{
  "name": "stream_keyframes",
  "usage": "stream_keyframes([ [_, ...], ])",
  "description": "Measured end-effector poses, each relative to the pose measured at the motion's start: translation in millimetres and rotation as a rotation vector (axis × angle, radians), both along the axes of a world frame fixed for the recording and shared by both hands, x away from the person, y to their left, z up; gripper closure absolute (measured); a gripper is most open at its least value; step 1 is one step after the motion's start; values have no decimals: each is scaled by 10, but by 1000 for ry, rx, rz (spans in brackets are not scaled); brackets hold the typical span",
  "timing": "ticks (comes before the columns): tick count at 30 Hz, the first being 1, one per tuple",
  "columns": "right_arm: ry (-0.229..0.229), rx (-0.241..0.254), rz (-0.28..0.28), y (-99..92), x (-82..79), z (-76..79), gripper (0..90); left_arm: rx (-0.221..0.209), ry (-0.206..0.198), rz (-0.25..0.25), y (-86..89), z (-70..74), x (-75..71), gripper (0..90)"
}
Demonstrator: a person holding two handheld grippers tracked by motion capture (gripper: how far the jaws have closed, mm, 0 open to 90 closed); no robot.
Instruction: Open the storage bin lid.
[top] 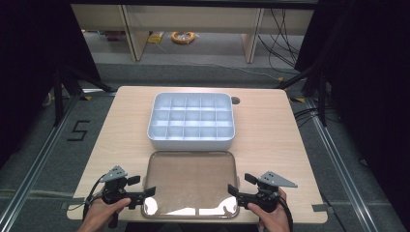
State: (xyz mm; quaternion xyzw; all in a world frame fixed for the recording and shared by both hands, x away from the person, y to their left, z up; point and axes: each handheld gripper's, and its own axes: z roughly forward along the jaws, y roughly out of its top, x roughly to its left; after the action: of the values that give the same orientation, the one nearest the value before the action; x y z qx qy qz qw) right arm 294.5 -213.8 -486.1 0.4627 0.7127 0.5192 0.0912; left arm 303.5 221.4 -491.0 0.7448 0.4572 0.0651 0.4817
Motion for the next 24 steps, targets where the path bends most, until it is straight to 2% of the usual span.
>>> stream_keyframes([
  [1,-45,2,12,4,11,-22,160,-1,-6,-6,-2,-4,-11,151],
  [2,-40,-18,15,-4,-8,-12,161,-2,0,-6,-10,-1,-26,151],
  [3,-42,-8,21,14,-9,-23,161,1,-3,-6,-19,-2,-40,151],
  [4,-21,-15,27,6,-40,-5,161,-5,1,-11,-28,-6,-53,151],
  [5,-39,-14,22,15,-48,-19,161,-1,-2,-16,-34,-9,-69,151],
  [9,-7,-7,26,34,-109,-11,161,0,-7,-27,-78,-4,-136,151],
  [10,-31,-18,39,15,-101,-16,161,1,-8,-29,-87,-2,-155,151],
  [12,-25,-19,24,35,-136,-12,161,5,-20,-42,-106,0,-190,151],
  [14,-31,-15,39,34,-156,-19,161,5,-29,-56,-126,-3,-230,151],
  [15,-21,-20,42,33,-174,-13,161,5,-21,-49,-138,-1,-250,151],
  [16,-30,-35,48,26,-174,-20,161,10,-20,-55,-146,3,-266,151],
  [17,-30,-25,55,24,-198,-15,161,13,-25,-58,-156,3,-290,151],
  [18,-9,-8,46,37,-225,-27,161,15,-37,-73,-157,-2,-294,151],
  [19,10,-3,45,40,-251,-21,161,21,-28,-73,-166,4,-313,151],
  [22,-6,-35,62,16,-275,-42,161,24,-31,-84,-180,0,-351,151],
  [24,13,-23,54,30,-325,-39,161,25,-31,-85,-183,4,-372,151],
])
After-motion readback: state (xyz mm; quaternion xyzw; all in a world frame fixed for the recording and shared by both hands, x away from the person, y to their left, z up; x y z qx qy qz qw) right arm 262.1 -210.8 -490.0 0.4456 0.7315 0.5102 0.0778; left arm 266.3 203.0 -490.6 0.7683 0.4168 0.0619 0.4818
